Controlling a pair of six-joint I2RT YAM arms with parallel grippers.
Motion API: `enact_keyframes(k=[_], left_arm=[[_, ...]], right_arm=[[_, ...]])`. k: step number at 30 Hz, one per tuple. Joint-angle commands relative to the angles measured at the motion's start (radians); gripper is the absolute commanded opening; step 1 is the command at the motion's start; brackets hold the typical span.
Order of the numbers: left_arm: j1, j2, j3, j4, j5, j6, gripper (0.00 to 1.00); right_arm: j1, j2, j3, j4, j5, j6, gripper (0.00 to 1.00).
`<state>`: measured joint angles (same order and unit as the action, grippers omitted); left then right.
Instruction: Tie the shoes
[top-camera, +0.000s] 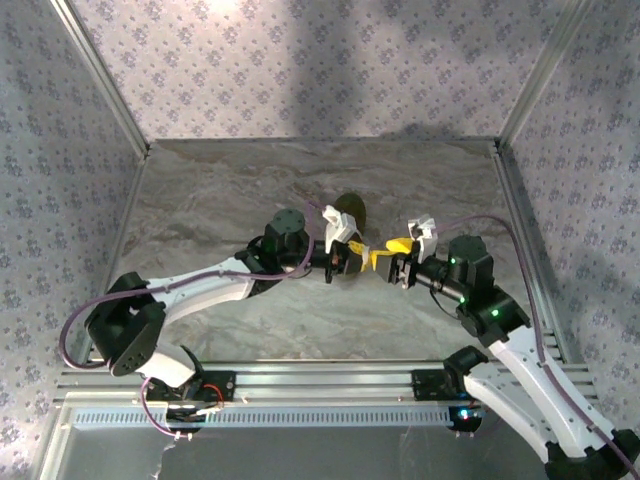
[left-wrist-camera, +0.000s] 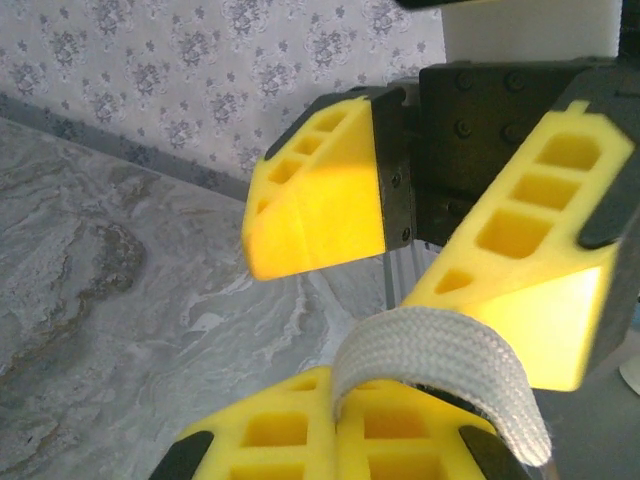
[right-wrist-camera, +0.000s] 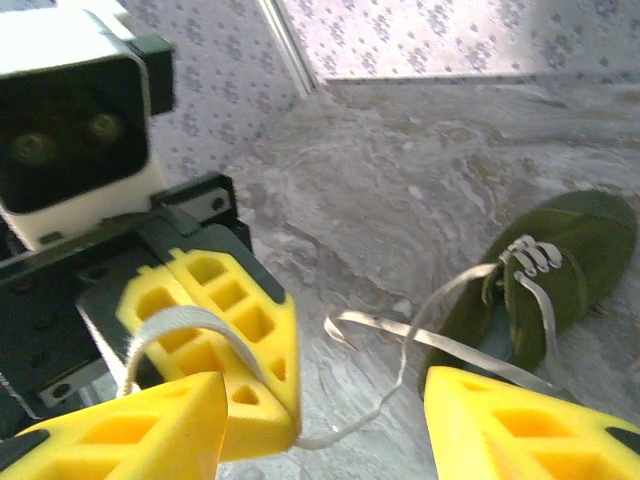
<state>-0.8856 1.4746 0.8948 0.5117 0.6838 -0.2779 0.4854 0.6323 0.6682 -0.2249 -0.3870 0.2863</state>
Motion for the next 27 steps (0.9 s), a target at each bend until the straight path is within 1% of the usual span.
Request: enact_keyframes(k=[1,5,9,20,25,27], left_arm=[[-0.004,-0.04,-0.01,0.011,0.037,0.029,0.0],[-0.004,-0.047,-0.013,0.005,0.05,0.035,0.0],[-0.004,-0.046,-0.012,0.007,0.076,0.034,0.0],[-0.022,-0.036,0.001,0.002,0.126,0.045,0.0],[-0.03,-0.037,0.004,-0.001,0.13,0.052,0.0],[-0.033,-0.038,0.004,-0.006,0.131,0.055,0.0]], right_arm=[[0.009,-0.022,-0.004,0.039,-0.044,-0.011,0.56],[0.01,-0.017,-0.002,0.038,-0.045,-0.01,0.56],[0.016,0.015,0.003,0.044,-0.077,-0.009,0.56],[0.054,0.043,0.01,0.114,-0.108,0.029,0.55],[0.06,0.052,0.015,0.111,-0.11,0.029,0.52],[0.063,0.058,0.014,0.11,-0.117,0.03,0.49]])
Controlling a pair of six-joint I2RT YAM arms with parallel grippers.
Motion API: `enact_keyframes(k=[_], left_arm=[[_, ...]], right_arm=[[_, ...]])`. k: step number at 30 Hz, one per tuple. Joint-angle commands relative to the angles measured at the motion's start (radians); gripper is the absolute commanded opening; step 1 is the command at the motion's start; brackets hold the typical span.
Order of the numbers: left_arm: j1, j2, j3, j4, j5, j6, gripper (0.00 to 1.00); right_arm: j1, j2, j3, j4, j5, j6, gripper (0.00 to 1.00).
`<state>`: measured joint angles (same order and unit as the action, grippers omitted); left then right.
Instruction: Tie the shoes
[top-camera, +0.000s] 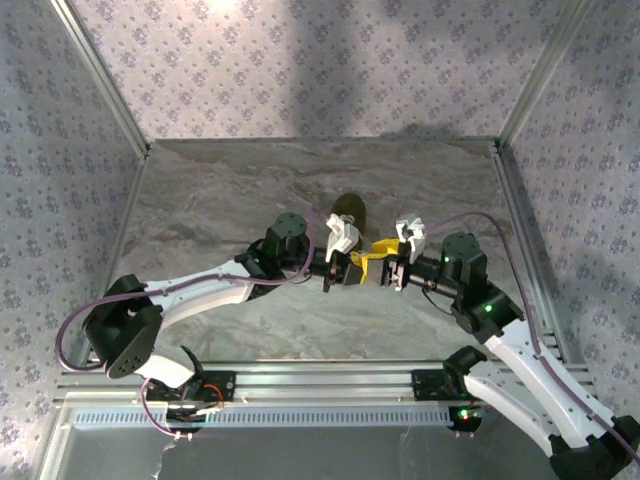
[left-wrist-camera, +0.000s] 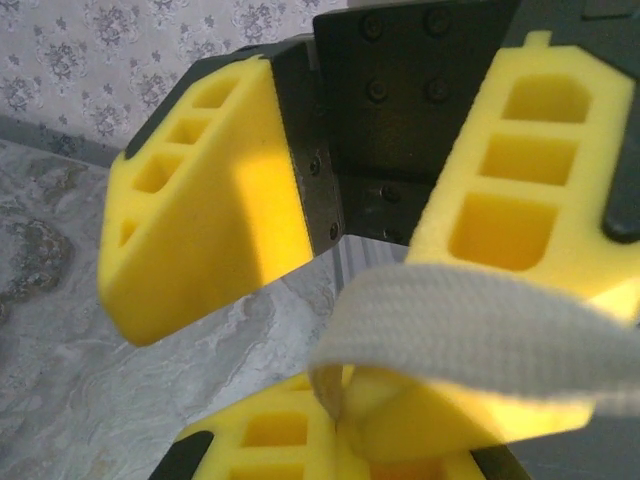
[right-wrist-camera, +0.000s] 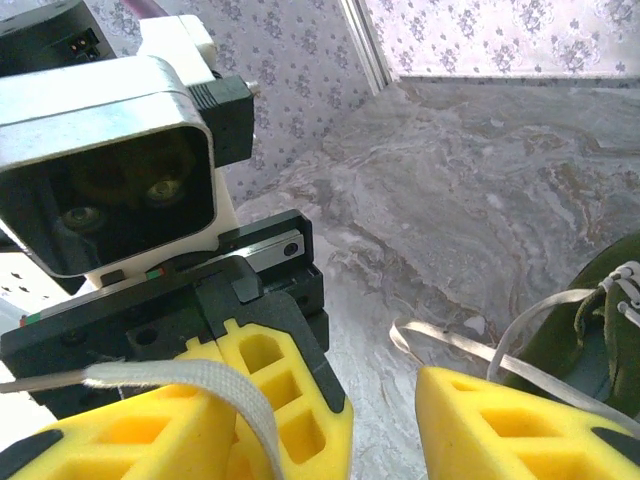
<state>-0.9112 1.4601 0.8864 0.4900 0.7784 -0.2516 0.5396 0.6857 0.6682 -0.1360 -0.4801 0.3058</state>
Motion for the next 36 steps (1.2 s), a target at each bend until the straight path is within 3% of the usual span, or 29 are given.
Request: enact_keyframes(k=[1,18,23,24,27,30,33,36], left_arm=[[-0.009,-0.023,0.012,0.015,0.036,0.029,0.0],[-0.011,-0.017,0.011,0.001,0.027,0.029,0.0],[-0.011,-0.02,0.009,-0.025,0.02,0.042,0.0],[-0.008,-0.024,0.015,-0.049,0.009,0.048,0.07],[0.01,-0.056,0.001,-0.099,-0.042,0.055,0.46],[0.033,-0.116,-0.04,-0.161,-0.167,0.07,0.7],[0.061,-0.16,-0.069,-0.25,-0.373,0.052,0.77],[0.109,-0.148,-0.061,-0.328,-0.492,0.003,0.78]], right_arm=[[0.012,0.006,0.015,0.02,-0.027,0.011,0.46],[0.06,0.003,0.037,0.035,-0.009,0.004,0.03],[0.065,0.0,0.048,0.006,0.039,-0.011,0.0],[0.065,0.004,0.054,-0.021,0.069,-0.019,0.0],[0.062,0.026,0.078,-0.131,0.198,-0.039,0.0],[0.048,0.056,0.076,-0.217,0.332,-0.047,0.0],[0.025,0.118,0.068,-0.267,0.405,-0.032,0.0],[-0.016,0.22,0.056,-0.304,0.465,0.025,0.0]])
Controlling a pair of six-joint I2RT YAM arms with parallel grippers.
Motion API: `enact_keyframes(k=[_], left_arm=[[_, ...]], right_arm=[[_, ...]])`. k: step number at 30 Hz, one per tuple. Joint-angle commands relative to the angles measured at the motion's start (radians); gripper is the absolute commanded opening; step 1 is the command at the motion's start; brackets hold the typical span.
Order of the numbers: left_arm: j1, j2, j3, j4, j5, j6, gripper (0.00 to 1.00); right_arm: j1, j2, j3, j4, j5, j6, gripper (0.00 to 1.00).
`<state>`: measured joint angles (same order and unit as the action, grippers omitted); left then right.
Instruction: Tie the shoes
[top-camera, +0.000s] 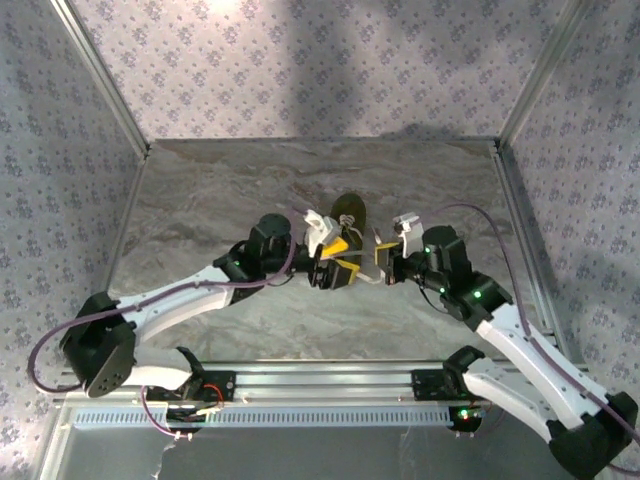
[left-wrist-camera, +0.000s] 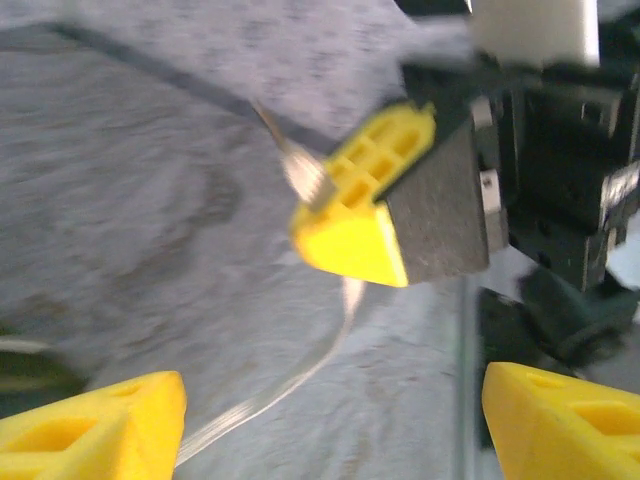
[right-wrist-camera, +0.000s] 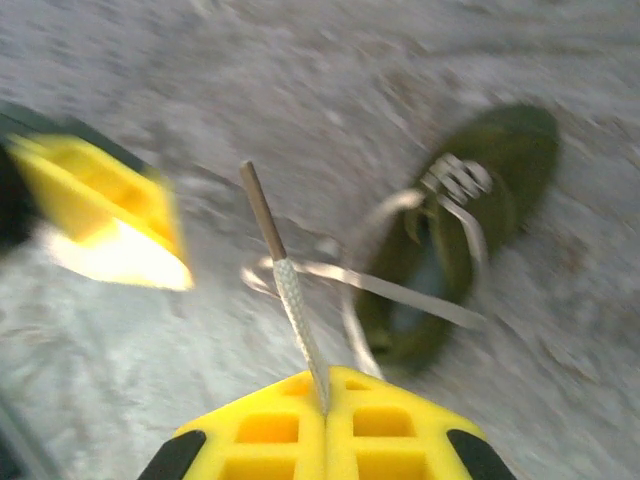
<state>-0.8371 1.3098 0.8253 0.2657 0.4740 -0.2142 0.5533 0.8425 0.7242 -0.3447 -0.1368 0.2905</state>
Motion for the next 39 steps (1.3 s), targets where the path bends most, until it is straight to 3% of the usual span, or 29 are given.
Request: enact_keyframes(k=[1,4,8,16,23,39], left_arm=[[0.048,0.015,0.012,-0.123,-0.202,-0.052,0.78],[0.068,0.073,0.06,-0.172,-0.239,-0.099,0.78],[0.07,0.157,0.134,-0.207,-0.254,-0.129,0.76],[0.07,0.224,0.184,-0.204,-0.244,-0.146,0.75],[0.07,0.218,0.162,-0.196,-0.249,-0.142,0.73],[0.07,0.21,0.135,-0.189,-0.245,-0.137,0.7]], right_arm=[[-0.048,0.091,-0.009,-0.09,0.117,0.054,0.0],[-0.124,0.159,-0.053,-0.046,0.048,0.116,0.0],[-0.22,0.286,-0.072,-0.034,-0.154,0.131,0.0],[-0.221,0.43,-0.111,0.049,-0.341,0.081,0.0],[-0.215,0.5,-0.14,0.126,-0.41,0.069,0.0],[-0.215,0.613,-0.099,0.192,-0.423,0.05,0.0]])
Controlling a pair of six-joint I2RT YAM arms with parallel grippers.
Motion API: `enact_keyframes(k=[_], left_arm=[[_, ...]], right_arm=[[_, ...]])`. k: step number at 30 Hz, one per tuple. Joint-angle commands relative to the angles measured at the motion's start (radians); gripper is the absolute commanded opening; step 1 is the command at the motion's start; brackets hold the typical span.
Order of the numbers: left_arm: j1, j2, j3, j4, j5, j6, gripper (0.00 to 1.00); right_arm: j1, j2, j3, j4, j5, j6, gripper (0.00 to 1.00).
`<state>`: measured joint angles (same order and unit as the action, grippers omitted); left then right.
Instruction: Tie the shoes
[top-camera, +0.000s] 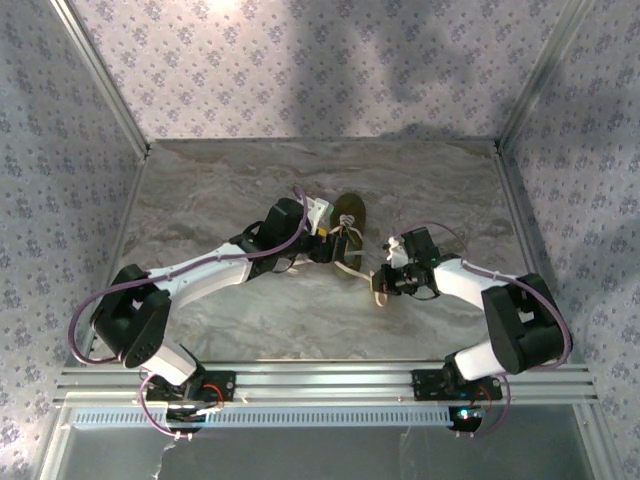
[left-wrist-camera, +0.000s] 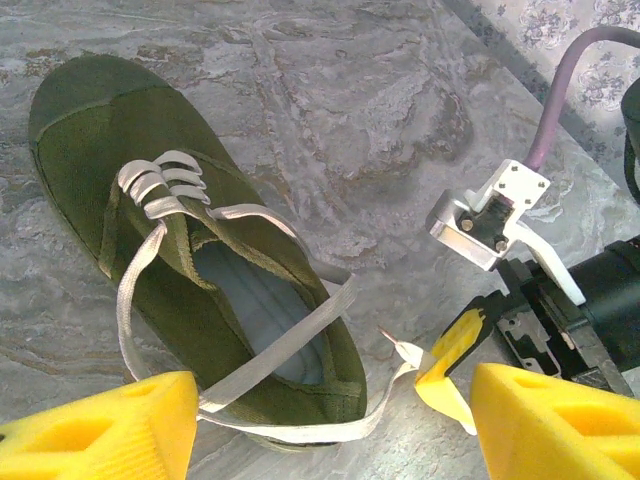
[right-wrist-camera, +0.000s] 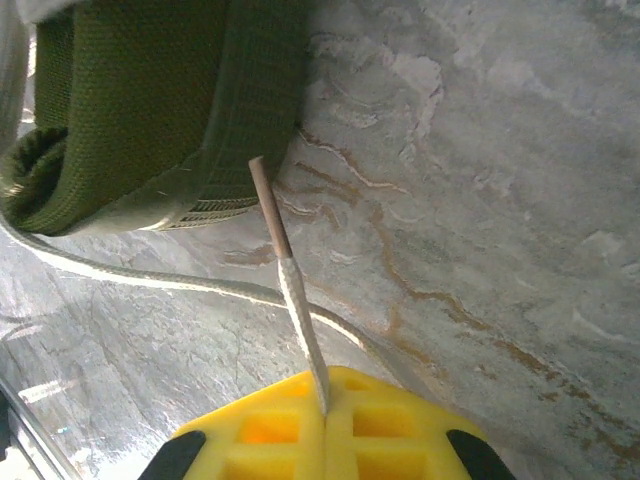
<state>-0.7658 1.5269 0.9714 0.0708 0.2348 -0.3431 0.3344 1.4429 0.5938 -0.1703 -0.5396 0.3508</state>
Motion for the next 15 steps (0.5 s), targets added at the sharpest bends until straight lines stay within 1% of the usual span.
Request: enact_keyframes(k=[1,8,15], left_arm=[[-0.001,-0.008,-0.012,0.007,-0.004,-0.008,0.7],[-0.001,-0.004,-0.012,0.011,0.003,-0.013,0.67],[0.0,-0.004,-0.016,0.015,0.004,-0.022,0.66]], right_arm=[[0.004,0.016,0.036,0.019,-0.021,-0.01,0.0],[0.006,0.039,0.063,0.051,-0.032,-0.003,0.0],[0.011,0.076,0.076,0.079,-0.038,0.006,0.0]])
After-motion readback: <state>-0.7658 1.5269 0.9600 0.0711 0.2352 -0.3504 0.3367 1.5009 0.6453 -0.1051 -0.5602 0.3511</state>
